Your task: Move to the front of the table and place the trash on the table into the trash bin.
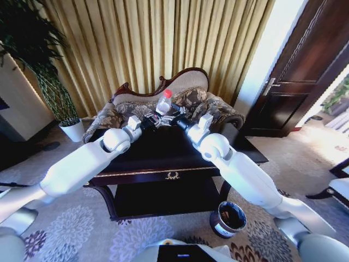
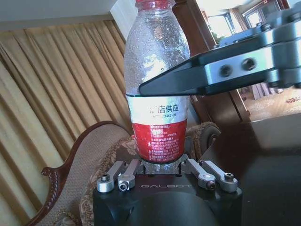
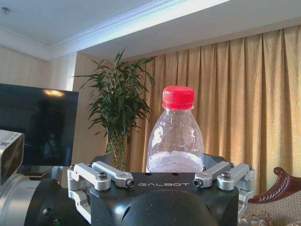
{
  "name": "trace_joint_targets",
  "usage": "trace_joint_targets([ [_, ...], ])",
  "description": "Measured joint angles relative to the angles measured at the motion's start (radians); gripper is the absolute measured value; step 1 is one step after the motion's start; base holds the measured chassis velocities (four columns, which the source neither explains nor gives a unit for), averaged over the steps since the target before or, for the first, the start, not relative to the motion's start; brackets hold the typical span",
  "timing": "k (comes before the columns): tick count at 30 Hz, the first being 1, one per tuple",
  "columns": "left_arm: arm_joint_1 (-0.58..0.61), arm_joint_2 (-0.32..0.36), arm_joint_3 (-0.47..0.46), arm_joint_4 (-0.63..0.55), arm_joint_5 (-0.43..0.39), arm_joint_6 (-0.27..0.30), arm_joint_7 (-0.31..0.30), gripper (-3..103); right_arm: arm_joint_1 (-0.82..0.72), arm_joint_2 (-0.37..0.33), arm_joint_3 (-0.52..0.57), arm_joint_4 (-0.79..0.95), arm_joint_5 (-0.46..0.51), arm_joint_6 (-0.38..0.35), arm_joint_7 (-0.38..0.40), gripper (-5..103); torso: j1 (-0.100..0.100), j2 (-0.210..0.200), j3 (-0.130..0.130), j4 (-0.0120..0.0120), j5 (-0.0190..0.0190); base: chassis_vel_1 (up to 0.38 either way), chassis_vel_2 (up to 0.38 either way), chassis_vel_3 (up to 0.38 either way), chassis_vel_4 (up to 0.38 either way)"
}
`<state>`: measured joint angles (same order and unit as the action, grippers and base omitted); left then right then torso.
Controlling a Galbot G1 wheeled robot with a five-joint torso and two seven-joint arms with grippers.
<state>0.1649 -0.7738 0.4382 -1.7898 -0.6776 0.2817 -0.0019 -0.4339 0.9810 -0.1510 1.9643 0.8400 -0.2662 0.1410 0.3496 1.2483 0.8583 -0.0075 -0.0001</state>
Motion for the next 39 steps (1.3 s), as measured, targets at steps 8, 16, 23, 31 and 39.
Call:
trace_joint_targets([
  [8, 0.005, -0.018, 0.021, -0.009, 0.002, 0.009, 0.0, 30, -0.001, 0.015, 0.014, -0.017, -0.007, -0.01, 0.005, 100, 0.0, 0.0, 0.0, 0.0, 0.0, 0.0, 0.0, 0.0, 0.0],
  [16, 0.011, -0.017, 0.024, -0.012, 0.003, 0.011, 0.0, 30, -0.006, 0.0, 0.025, -0.005, -0.004, -0.015, 0.02, 92, 0.0, 0.0, 0.0, 0.0, 0.0, 0.0, 0.0, 0.0, 0.0],
  [23, 0.013, -0.025, 0.024, -0.004, 0.004, 0.011, -0.001, 30, -0.009, -0.017, 0.032, 0.005, -0.002, -0.016, 0.025, 65, 0.0, 0.0, 0.0, 0.0, -0.0001, 0.0, 0.0, 0.0, 0.0],
  [31, 0.013, -0.032, 0.025, -0.003, 0.005, 0.01, -0.007, 30, -0.023, -0.025, 0.044, 0.013, -0.001, -0.016, 0.024, 44, 0.0, 0.0, 0.0, -0.0001, 0.0, 0.0, 0.0, 0.0, 0.0],
  [39, 0.01, -0.032, 0.028, -0.013, 0.005, 0.018, -0.032, 30, -0.035, -0.029, 0.051, 0.018, -0.003, -0.016, 0.02, 33, 0.0, 0.0, 0.0, 0.0, 0.0, 0.0, 0.0, 0.0, 0.0],
])
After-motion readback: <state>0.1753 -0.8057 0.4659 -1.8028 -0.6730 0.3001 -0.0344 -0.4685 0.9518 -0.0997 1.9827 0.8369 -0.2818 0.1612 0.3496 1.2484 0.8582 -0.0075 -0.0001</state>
